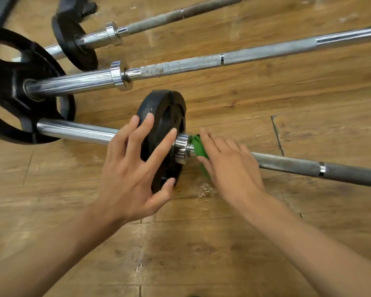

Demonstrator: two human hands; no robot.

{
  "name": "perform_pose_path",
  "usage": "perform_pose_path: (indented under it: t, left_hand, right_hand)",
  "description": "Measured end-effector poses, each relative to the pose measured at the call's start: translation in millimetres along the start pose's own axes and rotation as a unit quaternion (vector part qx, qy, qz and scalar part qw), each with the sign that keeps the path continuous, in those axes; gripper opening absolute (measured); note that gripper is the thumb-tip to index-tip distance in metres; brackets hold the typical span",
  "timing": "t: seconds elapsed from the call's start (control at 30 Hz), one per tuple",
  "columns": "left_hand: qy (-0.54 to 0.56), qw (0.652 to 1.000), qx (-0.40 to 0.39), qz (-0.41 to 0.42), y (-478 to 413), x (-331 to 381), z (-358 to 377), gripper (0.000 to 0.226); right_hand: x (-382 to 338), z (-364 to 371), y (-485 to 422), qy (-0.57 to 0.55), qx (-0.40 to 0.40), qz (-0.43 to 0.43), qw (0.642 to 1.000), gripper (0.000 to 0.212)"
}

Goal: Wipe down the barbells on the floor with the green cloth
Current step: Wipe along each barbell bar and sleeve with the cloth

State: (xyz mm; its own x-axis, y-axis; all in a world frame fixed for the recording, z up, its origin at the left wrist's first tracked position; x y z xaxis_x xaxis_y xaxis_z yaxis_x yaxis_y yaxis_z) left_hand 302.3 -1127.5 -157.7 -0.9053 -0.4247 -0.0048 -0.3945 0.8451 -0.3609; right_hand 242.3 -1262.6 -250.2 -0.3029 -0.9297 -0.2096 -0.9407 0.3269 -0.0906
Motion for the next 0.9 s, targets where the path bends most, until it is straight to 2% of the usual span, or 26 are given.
perform_pose_path:
  t: [0.07, 0.2, 0.37, 0.5, 0.57, 0.67, 0.8, 0.9]
  left_hand:
    - [0.002, 1.000, -0.003, 0.008, -18.2, -11.2, -8.5, 0.067]
    - [0.004, 0.998, -0.067, 0.011, -48.9, -18.9, 6.6, 0.076]
    - [0.020, 0.996, -0.082, 0.016, -44.6, -13.1, 10.4, 0.079]
    - [0.036, 0.996, -0.077, 0.016, -38.3, -10.3, 7.9, 0.079]
    - [0.041, 0.997, -0.061, 0.010, -30.9, -8.2, 4.8, 0.081]
    - [0.053, 0.998, -0.039, 0.005, -21.3, -1.6, -0.4, 0.084]
    - [0.046, 0.998, -0.039, 0.017, -4.7, 4.8, -3.9, 0.085]
    - [0.020, 0.997, -0.069, 0.039, -2.0, 4.7, -6.1, 0.082]
  right_hand:
    - [13.9, -6.1, 17.9, 0.046, 0.008, 0.016, 0.999, 0.054]
    - [7.0, -7.7, 18.4, 0.050, 0.039, 0.050, 0.997, 0.058]
    - [-22.2, 10.3, -19.1, 0.017, -0.019, 0.007, 1.000, 0.050]
    - [8.5, -8.9, 14.1, 0.043, 0.052, 0.011, 0.998, 0.043]
    - [12.2, -13.2, 23.1, 0.055, 0.071, 0.028, 0.996, 0.048]
    - [-11.3, -0.5, 15.6, 0.049, 0.023, 0.064, 0.996, 0.064]
    - [-25.9, -1.7, 26.1, 0.030, 0.001, -0.020, 0.999, 0.065]
    - [-5.1, -4.5, 44.7, 0.070, -0.009, -0.063, 0.995, 0.061]
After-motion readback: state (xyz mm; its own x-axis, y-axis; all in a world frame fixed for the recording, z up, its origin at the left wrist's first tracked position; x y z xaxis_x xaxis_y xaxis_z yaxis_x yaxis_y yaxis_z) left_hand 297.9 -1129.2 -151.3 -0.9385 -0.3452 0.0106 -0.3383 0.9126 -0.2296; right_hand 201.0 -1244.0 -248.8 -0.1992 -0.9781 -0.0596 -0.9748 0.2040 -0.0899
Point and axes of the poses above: each hand's wrist, its own y-axis away from the middle knuckle, its own z-axis out of the palm, x = y × z, the point moved 10 cm from there along -y, towards the middle knuckle, and after that the axes turned 4 degrees about -z, right-handed, at the moved point
